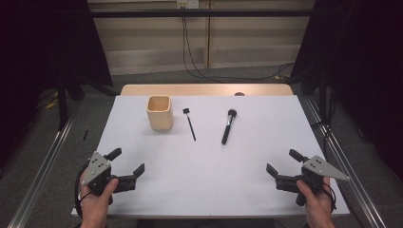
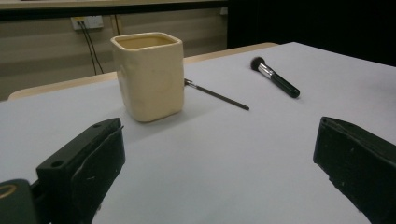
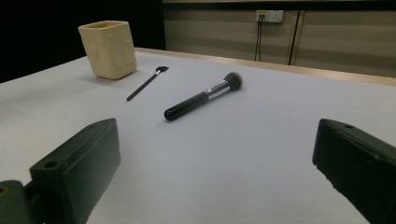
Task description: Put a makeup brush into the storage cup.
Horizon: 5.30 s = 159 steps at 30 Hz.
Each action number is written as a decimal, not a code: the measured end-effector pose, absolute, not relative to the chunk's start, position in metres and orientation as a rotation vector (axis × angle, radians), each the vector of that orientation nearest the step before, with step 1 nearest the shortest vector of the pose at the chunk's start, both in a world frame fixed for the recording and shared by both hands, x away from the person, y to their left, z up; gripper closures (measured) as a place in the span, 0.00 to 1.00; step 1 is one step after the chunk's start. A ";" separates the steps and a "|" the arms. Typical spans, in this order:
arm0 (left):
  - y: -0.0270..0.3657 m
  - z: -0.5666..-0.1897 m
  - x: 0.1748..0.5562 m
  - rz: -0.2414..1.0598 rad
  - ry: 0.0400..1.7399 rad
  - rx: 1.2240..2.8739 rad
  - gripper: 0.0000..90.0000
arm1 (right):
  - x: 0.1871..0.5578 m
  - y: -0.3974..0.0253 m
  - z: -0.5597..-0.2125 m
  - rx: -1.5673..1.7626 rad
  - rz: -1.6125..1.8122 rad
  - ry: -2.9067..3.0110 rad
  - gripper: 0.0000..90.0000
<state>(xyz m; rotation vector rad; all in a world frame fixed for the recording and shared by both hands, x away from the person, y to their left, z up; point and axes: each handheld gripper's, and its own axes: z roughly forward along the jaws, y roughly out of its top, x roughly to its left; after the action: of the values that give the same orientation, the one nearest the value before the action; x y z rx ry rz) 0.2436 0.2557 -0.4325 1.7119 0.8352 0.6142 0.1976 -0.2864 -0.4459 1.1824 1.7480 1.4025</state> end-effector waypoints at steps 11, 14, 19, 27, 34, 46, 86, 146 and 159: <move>0.254 -0.433 0.244 0.600 0.831 1.675 0.02 | 0.198 -0.289 -0.447 1.203 1.414 1.749 0.00; 0.252 -0.433 0.246 0.587 0.827 1.673 0.02 | 0.199 -0.289 -0.447 1.202 1.418 1.747 0.00; 0.248 -0.432 0.247 0.580 0.817 1.678 0.02 | 0.202 -0.288 -0.447 1.192 1.420 1.757 0.00; 0.237 -0.426 0.250 0.576 0.805 1.690 0.02 | 0.200 -0.284 -0.446 1.180 1.426 1.764 0.00; 0.226 -0.421 0.263 0.572 0.801 1.703 0.02 | 0.200 -0.286 -0.446 1.191 1.421 1.760 0.00; 0.208 -0.415 0.278 0.555 0.791 1.725 0.02 | 0.199 -0.285 -0.445 1.181 1.423 1.766 0.01; 0.144 -0.411 0.356 0.576 0.807 1.750 0.03 | 0.200 -0.283 -0.446 1.168 1.435 1.809 0.01; 0.056 -0.400 0.444 0.383 1.015 2.236 0.05 | 0.200 -0.282 -0.448 1.162 1.442 1.850 0.01; 0.044 -0.407 0.459 0.269 1.106 2.349 0.07 | 0.201 -0.280 -0.450 1.156 1.439 1.878 0.01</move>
<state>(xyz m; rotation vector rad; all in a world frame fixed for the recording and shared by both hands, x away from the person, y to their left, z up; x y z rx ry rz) 0.4588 0.0435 -0.4068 2.3495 1.1064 0.2693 0.2009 -0.2803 -0.4495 1.1565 1.8779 1.4393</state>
